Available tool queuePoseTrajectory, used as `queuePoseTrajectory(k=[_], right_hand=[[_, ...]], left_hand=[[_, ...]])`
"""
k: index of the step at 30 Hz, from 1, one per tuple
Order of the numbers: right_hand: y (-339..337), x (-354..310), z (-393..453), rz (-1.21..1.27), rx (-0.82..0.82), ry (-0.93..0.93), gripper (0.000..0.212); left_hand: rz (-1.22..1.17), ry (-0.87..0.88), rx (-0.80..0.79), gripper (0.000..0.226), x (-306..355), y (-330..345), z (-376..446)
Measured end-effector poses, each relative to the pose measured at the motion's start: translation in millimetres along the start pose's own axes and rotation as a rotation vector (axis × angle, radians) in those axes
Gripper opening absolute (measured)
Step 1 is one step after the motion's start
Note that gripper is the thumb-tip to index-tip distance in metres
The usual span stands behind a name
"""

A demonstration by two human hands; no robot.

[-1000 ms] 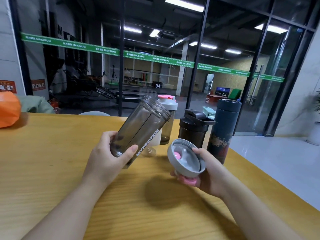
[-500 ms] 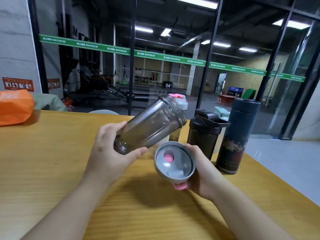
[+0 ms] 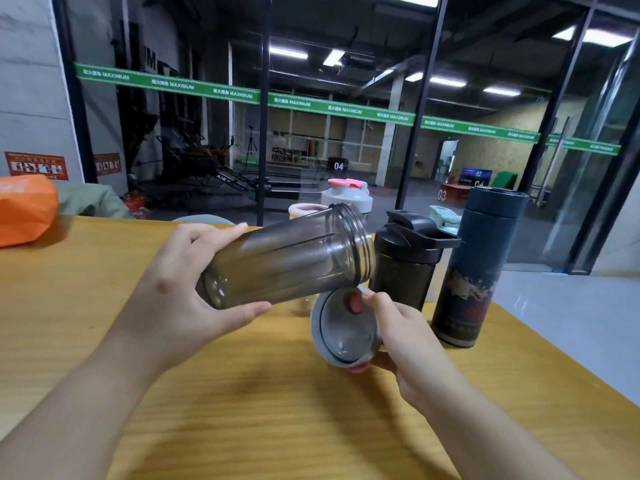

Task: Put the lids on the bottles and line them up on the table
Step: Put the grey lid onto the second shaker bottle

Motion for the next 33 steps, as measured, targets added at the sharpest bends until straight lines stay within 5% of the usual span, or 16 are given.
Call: queuePoseTrajectory(k=[15,33], right_hand=[[-4.0,-7.8,5.7,0.092,-0.029,-0.211,0.038],[-6.9,-27.7,-24.7,0.017,0.043,-0.667,0.056]], left_hand=[[-0.089,-0.116,-0.136,0.069,-16.4,-2.4,-7.4],[-0.431,-0.419,-0.290,0.088,-25.7,13.3,-14.5]])
Point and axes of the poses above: each hand's wrist, its own z-axis towards the middle knuckle, its own y-axis out of the palm, x = y × z, the point moved 6 cm from there along z, towards the middle knuckle, and after that the axes turned 15 degrees about y, right-handed, at the moved point
